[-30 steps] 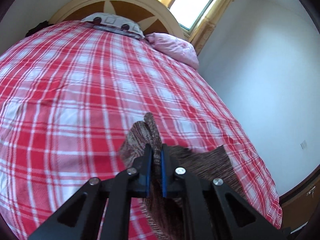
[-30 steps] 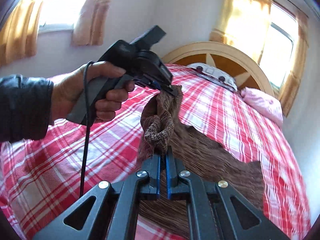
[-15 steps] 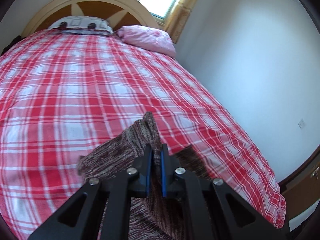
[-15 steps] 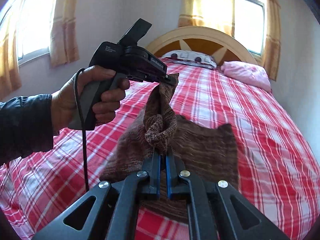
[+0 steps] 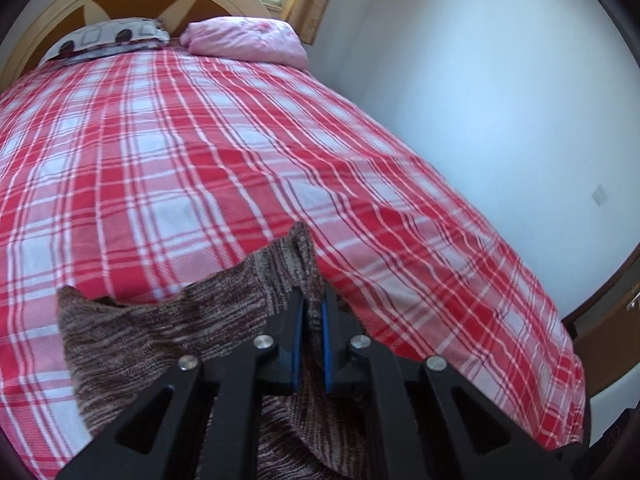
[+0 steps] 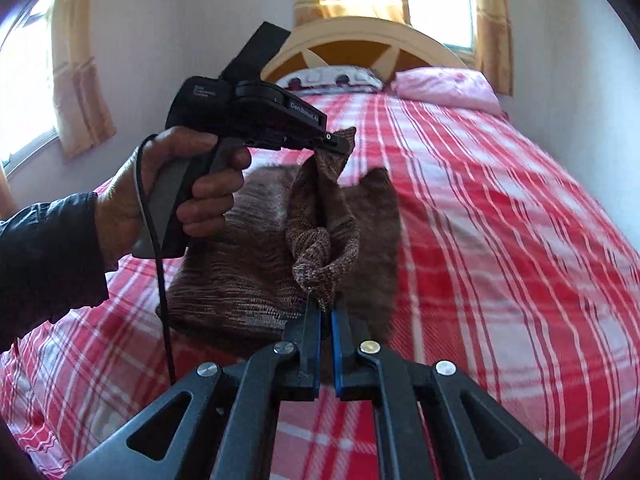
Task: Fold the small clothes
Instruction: 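Lift the held sweater edge with both tools and fold it over, then open both tools and release the folded sweater onto the bed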
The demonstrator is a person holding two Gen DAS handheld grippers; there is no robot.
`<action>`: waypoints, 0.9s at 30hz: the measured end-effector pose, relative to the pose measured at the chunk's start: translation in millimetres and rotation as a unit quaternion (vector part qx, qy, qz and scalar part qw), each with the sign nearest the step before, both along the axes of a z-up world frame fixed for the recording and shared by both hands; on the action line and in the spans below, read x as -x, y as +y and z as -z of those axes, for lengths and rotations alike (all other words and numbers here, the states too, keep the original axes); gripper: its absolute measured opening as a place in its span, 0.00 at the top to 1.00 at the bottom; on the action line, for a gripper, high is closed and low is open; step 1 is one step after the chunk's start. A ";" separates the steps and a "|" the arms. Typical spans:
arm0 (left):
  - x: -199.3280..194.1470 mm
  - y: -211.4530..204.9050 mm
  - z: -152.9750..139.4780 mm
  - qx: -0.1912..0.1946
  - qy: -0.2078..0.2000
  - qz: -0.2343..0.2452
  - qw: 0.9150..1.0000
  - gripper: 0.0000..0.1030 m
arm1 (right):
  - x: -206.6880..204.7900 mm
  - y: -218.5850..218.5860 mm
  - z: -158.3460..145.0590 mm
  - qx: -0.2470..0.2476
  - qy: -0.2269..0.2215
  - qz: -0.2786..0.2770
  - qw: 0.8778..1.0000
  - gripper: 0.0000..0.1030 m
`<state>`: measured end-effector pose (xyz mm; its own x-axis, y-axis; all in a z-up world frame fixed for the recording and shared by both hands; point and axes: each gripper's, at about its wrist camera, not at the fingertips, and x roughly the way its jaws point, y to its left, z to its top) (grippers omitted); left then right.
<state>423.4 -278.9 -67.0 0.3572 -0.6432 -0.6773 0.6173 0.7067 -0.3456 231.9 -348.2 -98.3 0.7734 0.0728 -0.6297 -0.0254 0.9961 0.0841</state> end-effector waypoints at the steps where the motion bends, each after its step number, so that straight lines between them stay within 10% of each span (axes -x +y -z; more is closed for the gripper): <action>1: 1.9 -5.2 1.6 -0.006 -0.002 0.002 1.000 0.92 | 0.4 -5.7 4.1 -0.008 0.006 0.005 1.000 0.97; 7: 16.1 -25.9 2.9 -0.052 -0.036 0.012 0.998 0.90 | 3.8 -29.3 22.8 -0.040 0.033 0.027 0.998 0.97; 14: 51.2 -1.1 -25.5 -0.057 -0.098 0.019 0.993 0.42 | 10.8 -38.4 30.5 -0.067 0.042 0.034 0.996 0.96; 17: 73.4 31.1 -28.8 -0.074 -0.133 0.006 0.988 0.38 | 15.2 -44.7 28.4 -0.079 0.048 0.039 0.995 0.93; 27: 107.6 93.9 29.4 -0.142 -0.124 -0.044 0.981 0.32 | -4.5 -38.3 -25.8 -0.039 -0.010 0.039 0.998 0.55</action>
<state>315.7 -185.0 -96.4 0.5794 -0.3997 -0.7103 0.5897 0.8072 0.0267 236.4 -386.5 -72.5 0.7910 0.0606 -0.6088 0.0490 0.9856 0.1619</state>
